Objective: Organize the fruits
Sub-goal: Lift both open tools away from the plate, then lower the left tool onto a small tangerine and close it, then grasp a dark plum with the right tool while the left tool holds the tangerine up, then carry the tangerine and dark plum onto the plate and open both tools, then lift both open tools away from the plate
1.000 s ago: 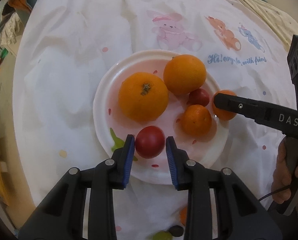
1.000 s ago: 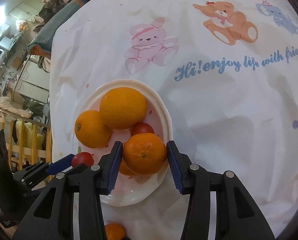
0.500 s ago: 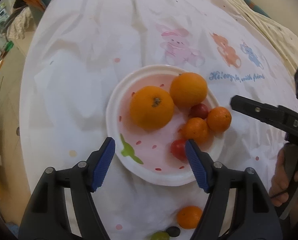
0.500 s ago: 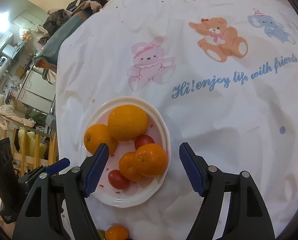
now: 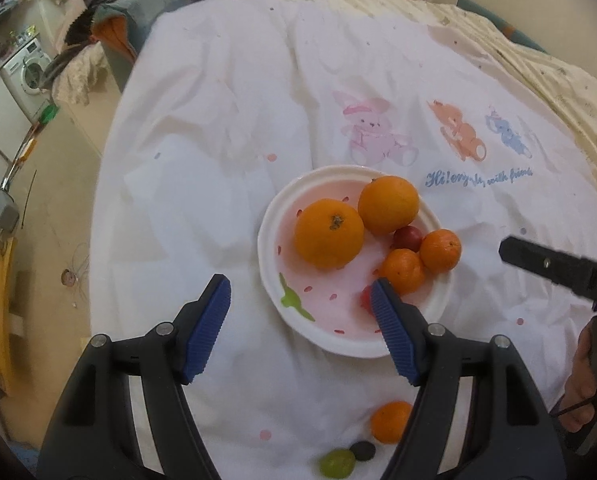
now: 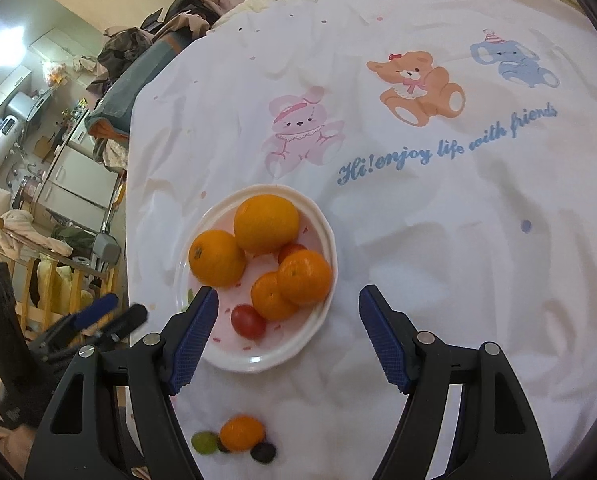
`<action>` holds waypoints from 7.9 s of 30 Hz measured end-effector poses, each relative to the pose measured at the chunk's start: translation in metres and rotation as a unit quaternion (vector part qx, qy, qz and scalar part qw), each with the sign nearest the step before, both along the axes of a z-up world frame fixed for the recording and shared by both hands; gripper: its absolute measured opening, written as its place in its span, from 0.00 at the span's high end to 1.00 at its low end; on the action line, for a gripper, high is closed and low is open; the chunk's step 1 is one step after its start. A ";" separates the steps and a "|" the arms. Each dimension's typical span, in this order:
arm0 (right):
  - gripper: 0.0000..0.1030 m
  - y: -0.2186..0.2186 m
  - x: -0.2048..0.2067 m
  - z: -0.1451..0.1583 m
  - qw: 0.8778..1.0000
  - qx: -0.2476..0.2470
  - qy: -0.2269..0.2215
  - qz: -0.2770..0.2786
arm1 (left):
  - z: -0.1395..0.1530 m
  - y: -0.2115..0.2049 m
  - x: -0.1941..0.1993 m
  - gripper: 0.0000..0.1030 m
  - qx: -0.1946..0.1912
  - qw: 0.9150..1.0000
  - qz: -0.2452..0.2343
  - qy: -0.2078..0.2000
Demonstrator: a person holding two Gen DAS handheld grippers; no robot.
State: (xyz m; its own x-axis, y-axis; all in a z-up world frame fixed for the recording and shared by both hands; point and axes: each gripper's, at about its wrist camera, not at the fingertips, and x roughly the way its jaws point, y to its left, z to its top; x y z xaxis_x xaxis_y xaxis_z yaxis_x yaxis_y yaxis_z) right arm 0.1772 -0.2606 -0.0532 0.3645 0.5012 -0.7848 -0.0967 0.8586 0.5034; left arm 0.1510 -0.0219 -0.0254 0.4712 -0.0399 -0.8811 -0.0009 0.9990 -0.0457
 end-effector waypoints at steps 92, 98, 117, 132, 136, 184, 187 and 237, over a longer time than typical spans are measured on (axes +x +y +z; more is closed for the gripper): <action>0.66 0.120 -0.122 -0.070 0.936 -0.207 0.027 0.283 | -0.010 0.052 -0.072 0.64 -0.115 0.987 0.089 0.071; 0.75 0.115 -0.121 -0.068 0.935 -0.213 0.022 0.283 | -0.011 0.049 -0.072 0.64 -0.109 0.988 0.084 0.072; 0.75 0.061 -0.102 -0.019 0.975 -0.124 0.000 0.184 | -0.032 0.046 -0.068 0.64 -0.022 0.993 0.087 0.076; 0.75 0.030 -0.082 0.031 0.993 -0.025 -0.066 0.099 | -0.008 0.013 -0.042 0.64 -0.010 0.997 0.038 0.070; 0.75 0.017 -0.071 0.042 0.993 -0.017 -0.091 0.071 | -0.007 0.001 -0.026 0.64 -0.002 0.997 0.016 0.069; 0.72 0.073 0.041 -0.038 0.993 -0.027 -0.014 0.117 | -0.075 -0.017 0.032 0.64 -0.046 0.990 -0.043 0.123; 0.72 0.071 0.042 -0.036 0.994 -0.003 -0.011 0.110 | -0.077 -0.016 0.032 0.63 -0.056 0.989 -0.047 0.132; 0.29 -0.006 -0.077 0.015 1.000 0.021 -0.015 -0.014 | -0.036 -0.002 -0.092 0.27 -0.002 0.986 -0.111 0.125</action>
